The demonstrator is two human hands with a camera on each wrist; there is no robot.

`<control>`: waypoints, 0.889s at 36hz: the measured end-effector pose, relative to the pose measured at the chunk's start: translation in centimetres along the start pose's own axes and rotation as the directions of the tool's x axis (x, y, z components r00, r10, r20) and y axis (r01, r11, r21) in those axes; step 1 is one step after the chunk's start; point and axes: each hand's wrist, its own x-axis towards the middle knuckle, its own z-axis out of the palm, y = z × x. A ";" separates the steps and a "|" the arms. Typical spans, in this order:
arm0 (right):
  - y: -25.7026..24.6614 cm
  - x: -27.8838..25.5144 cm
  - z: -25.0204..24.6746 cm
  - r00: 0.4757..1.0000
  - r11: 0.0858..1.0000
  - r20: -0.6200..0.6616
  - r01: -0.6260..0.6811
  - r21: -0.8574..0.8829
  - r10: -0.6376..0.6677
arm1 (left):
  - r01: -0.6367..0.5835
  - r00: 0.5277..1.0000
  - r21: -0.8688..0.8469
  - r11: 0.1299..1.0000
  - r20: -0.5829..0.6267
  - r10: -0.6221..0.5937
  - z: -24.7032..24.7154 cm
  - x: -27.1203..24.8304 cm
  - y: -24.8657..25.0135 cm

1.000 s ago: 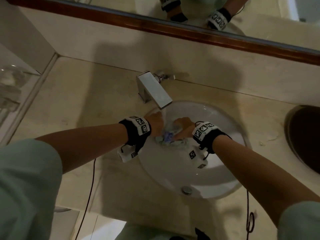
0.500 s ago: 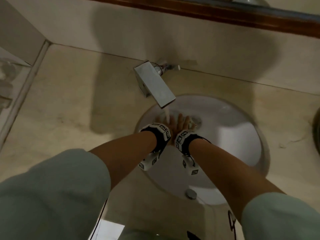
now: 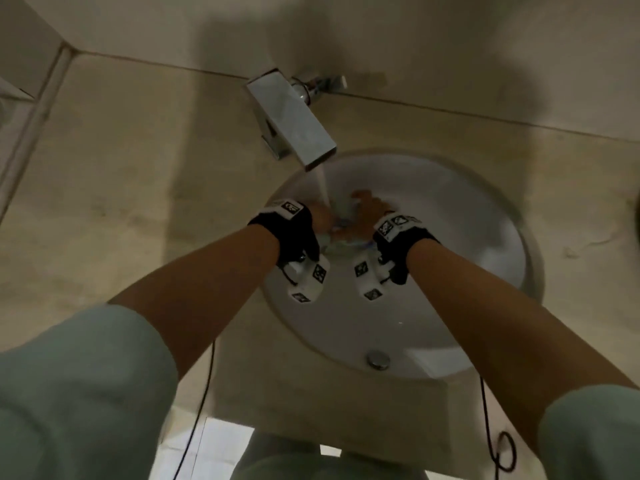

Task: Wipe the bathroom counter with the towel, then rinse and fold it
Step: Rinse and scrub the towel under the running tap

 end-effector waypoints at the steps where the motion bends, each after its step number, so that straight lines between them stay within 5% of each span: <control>1: 0.0 -0.5 -0.5 1.000 1.000 -0.026 -0.018 -0.011 0.018 | 0.003 0.999 -0.045 0.999 0.035 -0.002 0.5 0.7 -0.6; 5: -0.6 -1.9 -1.2 0.989 0.996 -0.143 0.017 -0.087 -0.030 | 0.077 0.995 -0.051 0.996 -0.065 -0.080 0.9 4.6 -2.5; 10: -2.4 -3.3 -1.9 0.993 0.994 -0.065 0.093 -0.062 -0.097 | 0.030 0.985 -0.116 0.993 -0.164 -0.049 2.4 15.2 -6.2; 13: -3.4 -5.3 -3.4 0.991 0.935 -0.035 0.133 0.328 -0.129 | -0.052 0.988 -0.088 0.995 -0.147 0.038 -0.7 0.7 -0.8; 17: -2.6 -9.5 -5.0 0.977 0.684 -0.129 0.213 0.697 -0.172 | -0.162 0.973 -0.191 0.968 -0.194 0.124 -2.8 -7.8 1.5; 23: -1.8 -12.6 -6.5 0.918 0.566 -0.343 0.393 0.725 -0.198 | -0.377 0.915 -0.360 0.854 -0.288 0.282 -4.1 -12.5 1.5; 29: -1.5 -14.4 -8.0 0.817 0.479 -0.520 0.570 0.668 -0.249 | -0.535 0.837 -0.594 0.601 -0.470 0.280 -4.3 -14.3 0.5; 32: -1.0 -15.1 -8.2 0.777 0.404 -0.554 0.629 0.665 -0.299 | -0.586 0.801 -0.580 0.565 -0.519 0.299 -4.5 -15.0 -0.1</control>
